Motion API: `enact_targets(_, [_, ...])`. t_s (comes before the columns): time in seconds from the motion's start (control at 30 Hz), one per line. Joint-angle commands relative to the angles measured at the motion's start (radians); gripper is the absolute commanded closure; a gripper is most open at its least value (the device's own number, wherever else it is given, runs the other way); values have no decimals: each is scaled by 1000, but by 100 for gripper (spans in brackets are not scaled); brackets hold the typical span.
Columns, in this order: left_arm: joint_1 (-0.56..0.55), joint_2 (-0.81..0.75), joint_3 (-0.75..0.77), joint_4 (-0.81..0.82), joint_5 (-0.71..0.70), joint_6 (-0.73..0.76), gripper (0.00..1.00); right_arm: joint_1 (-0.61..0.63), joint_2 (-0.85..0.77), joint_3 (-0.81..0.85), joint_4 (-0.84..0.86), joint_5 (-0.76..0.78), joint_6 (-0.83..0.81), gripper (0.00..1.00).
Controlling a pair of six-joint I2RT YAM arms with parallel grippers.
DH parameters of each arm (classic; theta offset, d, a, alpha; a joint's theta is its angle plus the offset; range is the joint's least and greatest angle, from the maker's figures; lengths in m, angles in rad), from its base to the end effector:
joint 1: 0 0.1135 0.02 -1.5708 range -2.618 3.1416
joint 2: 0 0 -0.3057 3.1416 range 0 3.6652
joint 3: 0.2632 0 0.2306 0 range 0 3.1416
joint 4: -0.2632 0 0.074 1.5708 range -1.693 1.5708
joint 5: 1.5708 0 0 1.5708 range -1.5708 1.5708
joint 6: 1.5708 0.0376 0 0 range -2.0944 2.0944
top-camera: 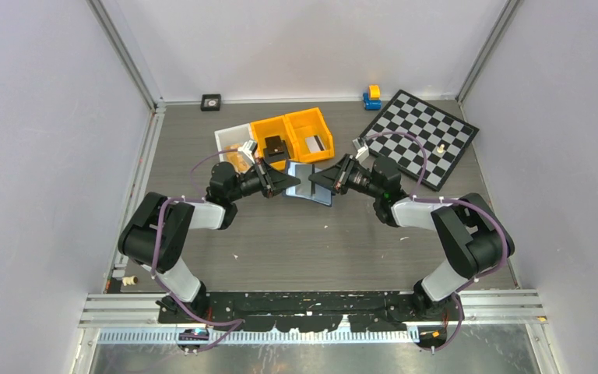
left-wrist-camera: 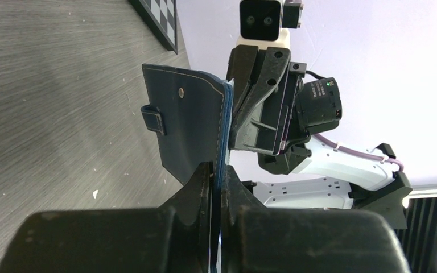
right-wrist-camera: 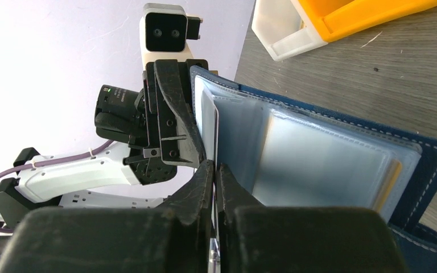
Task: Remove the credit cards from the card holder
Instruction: Remove the credit card from the card holder.
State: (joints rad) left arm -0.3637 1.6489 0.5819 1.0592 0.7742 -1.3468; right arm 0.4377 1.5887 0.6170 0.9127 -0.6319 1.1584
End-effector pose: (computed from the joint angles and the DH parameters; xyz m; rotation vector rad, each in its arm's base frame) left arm 0.2755 -0.1330 0.2514 -0.2091 1.9441 -1.8422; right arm 0.2666 0.1493 0.2629 0.1183 1.9240 1.6637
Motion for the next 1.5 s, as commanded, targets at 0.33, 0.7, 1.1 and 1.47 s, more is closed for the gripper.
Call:
enact_targets(0.33, [-3,-50,13,118,14,-11,100,2,-60,-3,-12,34,-47,70])
enact_targets(0.7, [11,-63,-5,147,5,-22,100,-13,-77,-26,18,44,-30,86])
enact_targets(1.1, [19,-50,-11,194,6,-48,93,-26,-84,-39,28,51,-20,100])
enact_targets(1.47, [20,-49,-12,193,6,-46,100,-31,-83,-39,26,52,-21,99])
